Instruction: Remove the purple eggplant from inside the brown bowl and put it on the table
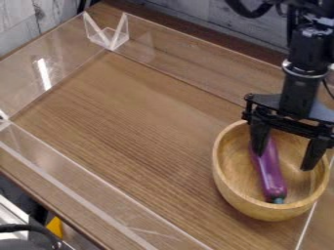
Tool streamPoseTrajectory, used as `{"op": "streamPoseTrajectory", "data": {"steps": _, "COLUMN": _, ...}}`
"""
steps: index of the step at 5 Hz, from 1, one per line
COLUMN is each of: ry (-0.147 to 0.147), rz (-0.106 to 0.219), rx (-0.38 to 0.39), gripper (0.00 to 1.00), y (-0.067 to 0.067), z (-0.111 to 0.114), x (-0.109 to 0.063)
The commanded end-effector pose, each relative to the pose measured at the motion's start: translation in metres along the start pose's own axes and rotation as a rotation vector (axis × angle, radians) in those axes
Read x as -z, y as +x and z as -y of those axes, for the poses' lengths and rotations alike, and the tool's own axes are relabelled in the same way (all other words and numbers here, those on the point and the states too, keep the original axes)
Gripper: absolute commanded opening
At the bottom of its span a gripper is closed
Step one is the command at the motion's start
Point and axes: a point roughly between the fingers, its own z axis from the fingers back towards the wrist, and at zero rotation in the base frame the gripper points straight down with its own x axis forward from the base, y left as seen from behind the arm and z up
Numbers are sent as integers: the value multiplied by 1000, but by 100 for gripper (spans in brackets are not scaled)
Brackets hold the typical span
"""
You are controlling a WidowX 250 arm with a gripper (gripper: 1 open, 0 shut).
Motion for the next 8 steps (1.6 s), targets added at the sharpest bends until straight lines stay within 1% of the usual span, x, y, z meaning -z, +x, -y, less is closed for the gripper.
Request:
{"op": "streamPoseTrajectory", "data": {"steps": 1, "ry": -36, "rz": 60, "rx": -9, "gripper": 100, "y": 10, "z": 4, "x": -17}}
{"op": "streamPoseTrajectory", "data": {"steps": 2, "ry": -48, "rz": 65, "rx": -23, "gripper": 100, "y": 12, "z": 4, "x": -18}}
{"op": "streamPoseTrajectory", "data": {"steps": 4, "ry": -64, "rz": 62, "rx": -77, "gripper": 100, "y": 9, "z": 3, "x": -1}}
{"op": "streamPoseTrajectory", "data": {"steps": 6, "ry": -80, "rz": 79, "rx": -198, "gripper": 100, "y": 21, "z": -16, "x": -9}}
{"op": "streamPoseTrajectory", "data": {"steps": 8, "ry": -79, "rz": 71, "rx": -147, "gripper": 100, "y": 22, "z": -15, "x": 6}}
